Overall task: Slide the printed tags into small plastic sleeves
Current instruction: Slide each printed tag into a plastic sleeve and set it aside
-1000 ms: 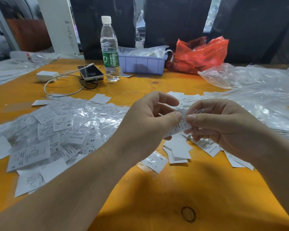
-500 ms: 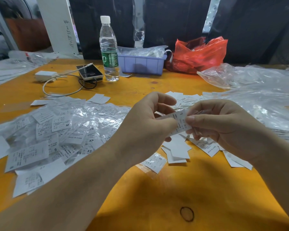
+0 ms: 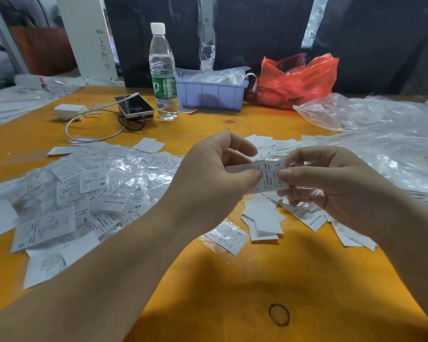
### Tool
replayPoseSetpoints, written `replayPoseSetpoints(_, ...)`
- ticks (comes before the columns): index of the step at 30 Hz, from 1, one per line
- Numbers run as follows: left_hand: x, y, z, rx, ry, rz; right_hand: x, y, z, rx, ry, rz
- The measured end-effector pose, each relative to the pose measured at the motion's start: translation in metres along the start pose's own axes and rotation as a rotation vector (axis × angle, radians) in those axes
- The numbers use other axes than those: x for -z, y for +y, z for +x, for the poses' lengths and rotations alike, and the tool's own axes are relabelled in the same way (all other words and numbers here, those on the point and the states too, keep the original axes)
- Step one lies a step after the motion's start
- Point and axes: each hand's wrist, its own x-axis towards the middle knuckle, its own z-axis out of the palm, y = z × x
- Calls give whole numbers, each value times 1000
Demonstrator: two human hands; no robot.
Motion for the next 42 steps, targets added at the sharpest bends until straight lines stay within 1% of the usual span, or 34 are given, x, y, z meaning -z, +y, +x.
replayPoseSetpoints(6,0,-2,1,0,-11,6,-1,0,-1,10,-28,-40)
replayPoseSetpoints(25,-3,-3,-1,-34,-31,32,-2,3,0,11,-82,-37)
replayPoseSetpoints(35,-4,-5,-1,-65,-44,31,-4,3,0,46,-35,-76)
replayPoseSetpoints(39,-2,-7,0,-14,-29,19,-4,2,0,49,-20,-114)
replayPoseSetpoints(42,3,-8,3,48,-22,20,-3,0,0,50,28,-92)
